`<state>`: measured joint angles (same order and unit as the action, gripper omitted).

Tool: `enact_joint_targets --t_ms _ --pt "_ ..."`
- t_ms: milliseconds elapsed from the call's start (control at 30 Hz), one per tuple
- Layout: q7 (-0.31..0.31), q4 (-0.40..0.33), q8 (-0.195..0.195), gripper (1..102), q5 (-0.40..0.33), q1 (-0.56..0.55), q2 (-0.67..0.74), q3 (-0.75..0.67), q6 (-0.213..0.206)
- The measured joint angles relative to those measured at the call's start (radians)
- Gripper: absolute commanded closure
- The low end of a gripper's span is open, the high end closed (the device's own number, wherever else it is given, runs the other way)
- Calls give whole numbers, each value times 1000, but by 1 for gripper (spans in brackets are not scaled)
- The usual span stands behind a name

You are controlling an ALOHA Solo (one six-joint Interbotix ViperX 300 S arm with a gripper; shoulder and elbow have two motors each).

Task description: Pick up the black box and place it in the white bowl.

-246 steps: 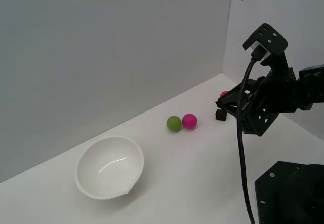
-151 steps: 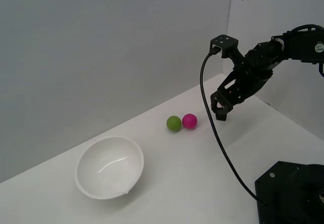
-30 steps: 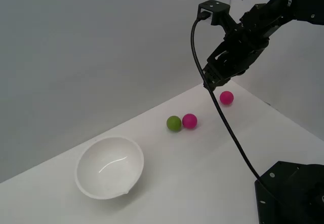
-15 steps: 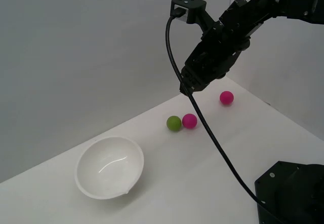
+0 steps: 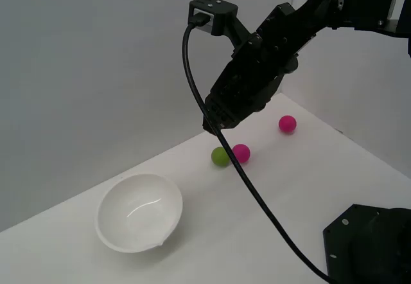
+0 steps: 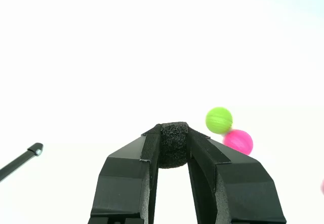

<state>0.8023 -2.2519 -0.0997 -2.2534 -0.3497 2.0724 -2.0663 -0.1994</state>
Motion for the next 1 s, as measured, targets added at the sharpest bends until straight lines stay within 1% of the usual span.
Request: enact_joint_targets --t_ms 100,167,233,300,467,600,700,833,1000 --pt "-20 0 17 100 2 -40 -15 15 0" --pt "-29 2 20 100 2 -63 -18 17 0" --pt "-40 2 35 100 2 -80 -26 28 0" --pt "-52 2 38 100 2 -94 -35 35 0" --pt "-72 2 69 100 3 -133 -37 38 -2" --pt "-77 5 72 100 6 -158 -54 54 -2" --pt "-91 12 89 100 14 -179 -60 61 -2" --pt "-107 20 89 100 20 -198 -74 75 -2" --pt "-135 35 89 100 34 -247 -109 110 -2"
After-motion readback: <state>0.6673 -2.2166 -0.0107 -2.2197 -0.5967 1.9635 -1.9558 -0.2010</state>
